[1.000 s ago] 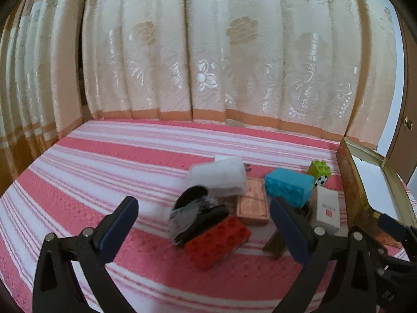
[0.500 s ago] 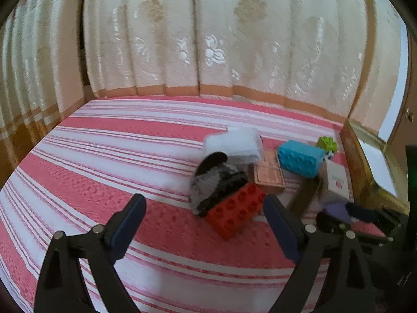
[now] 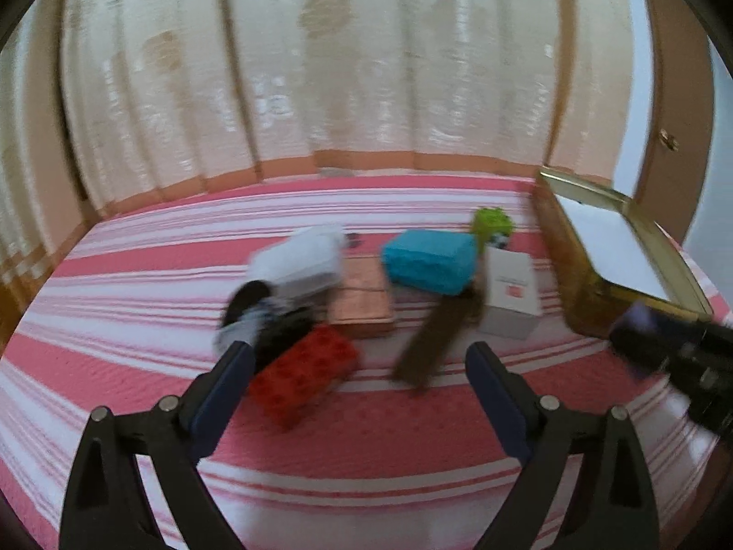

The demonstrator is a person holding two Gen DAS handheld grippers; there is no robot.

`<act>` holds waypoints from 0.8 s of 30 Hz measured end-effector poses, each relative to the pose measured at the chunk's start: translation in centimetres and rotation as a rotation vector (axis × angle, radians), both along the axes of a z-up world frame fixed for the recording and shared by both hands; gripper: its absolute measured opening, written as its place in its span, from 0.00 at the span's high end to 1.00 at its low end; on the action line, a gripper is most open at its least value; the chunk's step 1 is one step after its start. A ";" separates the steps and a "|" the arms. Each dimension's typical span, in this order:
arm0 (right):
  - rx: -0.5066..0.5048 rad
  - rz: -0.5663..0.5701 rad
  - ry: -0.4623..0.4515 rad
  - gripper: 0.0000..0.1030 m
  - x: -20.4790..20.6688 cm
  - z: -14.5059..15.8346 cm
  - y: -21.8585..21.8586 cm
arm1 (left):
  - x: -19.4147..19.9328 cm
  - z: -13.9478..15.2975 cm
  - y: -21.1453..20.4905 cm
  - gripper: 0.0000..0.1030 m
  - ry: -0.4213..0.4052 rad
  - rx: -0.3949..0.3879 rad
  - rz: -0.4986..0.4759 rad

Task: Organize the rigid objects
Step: 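Grasp the purple sponge cube with the right tool and lift it, then grasp the brown comb with the left tool while the right tool carries the sponge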

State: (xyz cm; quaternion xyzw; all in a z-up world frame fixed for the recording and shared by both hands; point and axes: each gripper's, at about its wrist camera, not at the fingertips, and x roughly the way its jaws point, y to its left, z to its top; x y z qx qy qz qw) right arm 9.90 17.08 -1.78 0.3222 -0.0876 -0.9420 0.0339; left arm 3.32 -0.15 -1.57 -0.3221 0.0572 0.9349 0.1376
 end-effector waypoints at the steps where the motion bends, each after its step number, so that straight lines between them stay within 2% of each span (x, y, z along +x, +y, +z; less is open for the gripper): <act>1: 0.014 -0.016 0.024 0.59 0.2 0.5 0.3 | -0.1 0.0 0.6 0.08 -0.001 -0.007 -0.019; 3: 0.064 -0.051 0.074 0.59 0.9 1.2 0.7 | -0.4 -0.1 1.6 0.10 -0.009 -0.012 -0.046; 7: 0.077 -0.068 0.095 0.59 0.9 1.7 1.1 | -1.8 -0.8 3.4 0.33 -0.080 -0.021 -0.111; 12: 0.082 -0.068 0.101 0.59 1.4 1.6 1.2 | -3.6 -1.8 4.7 0.33 -0.168 -0.025 -0.124; 15: 0.087 -0.069 0.097 0.59 1.4 1.4 1.2 | -4.5 -2.4 5.3 0.40 -0.215 -0.037 -0.128; 16: 0.086 -0.070 0.095 0.59 1.4 1.4 1.3 | -4.7 -2.6 5.5 0.39 -0.228 -0.043 -0.130; 20: 0.079 -0.077 0.089 0.59 1.3 1.3 1.6 | -5.0 -2.9 5.6 0.45 -0.223 -0.043 -0.125; 22: 0.081 -0.086 0.084 0.59 1.3 1.2 1.7 | -4.9 -2.7 5.6 0.65 -0.219 -0.039 -0.129; 24: 0.076 -0.092 0.088 0.59 1.4 1.2 1.9 | -4.8 -2.7 5.5 0.71 -0.221 -0.035 -0.129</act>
